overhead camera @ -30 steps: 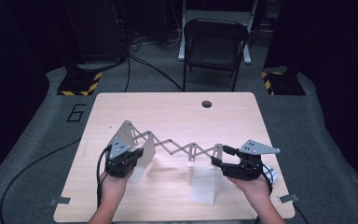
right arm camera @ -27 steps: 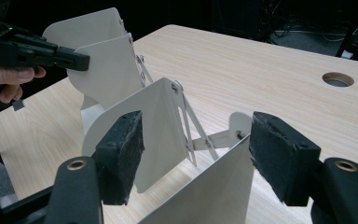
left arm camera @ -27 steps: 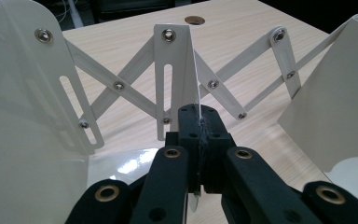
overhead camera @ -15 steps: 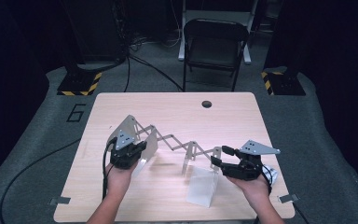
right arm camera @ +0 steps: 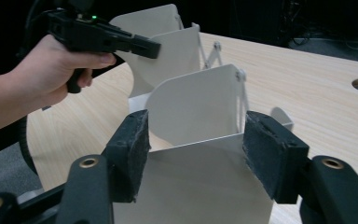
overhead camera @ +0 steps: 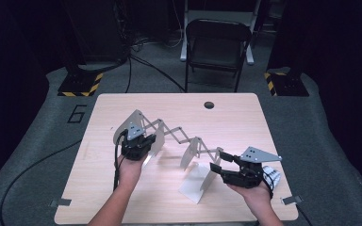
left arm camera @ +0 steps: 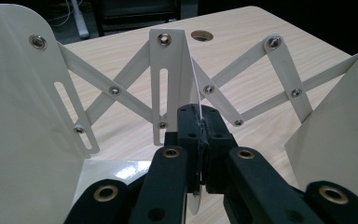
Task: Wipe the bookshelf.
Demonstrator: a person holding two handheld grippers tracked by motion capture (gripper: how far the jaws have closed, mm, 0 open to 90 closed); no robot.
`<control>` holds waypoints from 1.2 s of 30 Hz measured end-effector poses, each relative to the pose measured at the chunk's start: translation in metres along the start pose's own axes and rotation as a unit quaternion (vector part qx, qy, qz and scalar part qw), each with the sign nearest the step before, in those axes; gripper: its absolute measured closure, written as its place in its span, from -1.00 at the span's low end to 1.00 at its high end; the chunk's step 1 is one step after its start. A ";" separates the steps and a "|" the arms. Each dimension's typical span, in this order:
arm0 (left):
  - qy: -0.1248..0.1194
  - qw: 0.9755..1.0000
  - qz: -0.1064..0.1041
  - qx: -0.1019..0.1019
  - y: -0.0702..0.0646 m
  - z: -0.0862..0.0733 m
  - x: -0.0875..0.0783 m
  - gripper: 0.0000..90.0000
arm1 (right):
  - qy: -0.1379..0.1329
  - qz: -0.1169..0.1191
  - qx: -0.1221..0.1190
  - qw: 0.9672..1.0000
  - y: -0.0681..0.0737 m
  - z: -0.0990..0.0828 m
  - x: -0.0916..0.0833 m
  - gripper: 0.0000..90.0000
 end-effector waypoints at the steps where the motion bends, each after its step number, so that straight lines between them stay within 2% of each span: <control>1: 0.000 1.000 0.000 -0.001 -0.001 0.000 0.000 0.96 | -0.001 -0.001 -0.004 1.000 0.001 0.000 0.000 -0.07; 3: 0.005 1.000 -0.003 0.002 -0.001 -0.002 -0.001 0.97 | -0.005 -0.009 -0.005 1.000 -0.002 0.000 -0.001 -0.08; 4: -0.002 1.000 0.000 0.000 -0.001 -0.001 -0.001 0.97 | -0.006 -0.012 -0.002 1.000 -0.005 0.000 -0.002 -0.08; 7: -0.002 1.000 -0.001 0.006 0.001 -0.002 -0.002 0.97 | -0.011 -0.019 0.009 1.000 -0.011 0.000 -0.002 -0.10; 12: -0.003 1.000 -0.003 0.004 0.001 -0.003 -0.003 0.97 | -0.013 -0.041 0.005 0.999 -0.022 0.002 0.001 -0.19; 15: -0.004 1.000 -0.004 0.000 0.000 -0.004 -0.004 0.98 | -0.009 -0.046 0.007 0.999 -0.029 0.003 0.005 -0.22; 18: -0.006 1.000 -0.005 0.005 0.000 -0.004 -0.004 0.98 | -0.005 -0.045 0.013 0.999 -0.033 0.003 0.011 -0.20; 19: -0.006 1.000 -0.007 0.004 0.000 -0.004 -0.004 0.98 | -0.003 -0.040 0.015 0.999 -0.031 0.002 0.012 -0.15; 20: -0.006 1.000 -0.007 0.004 0.000 -0.003 -0.004 0.98 | -0.002 -0.034 0.008 0.999 -0.028 0.002 0.014 -0.18; 22: -0.008 1.000 -0.008 0.001 -0.001 -0.003 -0.003 0.98 | -0.002 -0.038 0.002 0.999 -0.023 0.001 0.015 -0.21; 26: -0.009 1.000 -0.010 0.003 -0.003 -0.001 0.000 0.97 | -0.008 -0.018 0.014 1.000 -0.012 -0.002 0.013 -0.18; 32: -0.003 1.000 -0.018 0.015 -0.008 0.004 0.008 0.98 | -0.011 0.007 0.015 1.000 0.010 -0.006 0.014 -0.20; 35: -0.004 1.000 -0.024 0.017 -0.012 0.007 0.014 0.98 | -0.008 0.018 0.016 1.000 0.019 -0.008 0.018 -0.22; 36: -0.003 1.000 -0.028 0.011 -0.013 0.009 0.016 0.98 | -0.006 0.021 0.014 1.000 0.022 -0.008 0.019 -0.22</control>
Point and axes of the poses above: each handheld gripper's, and its own axes: x roughly forward along the jaws, z roughly out of its top, y roughly to its left, the point moved 10 cm from there along x, roughly forward along the jaws, and after that the axes turned 2 degrees about z, right-handed, at the moved point
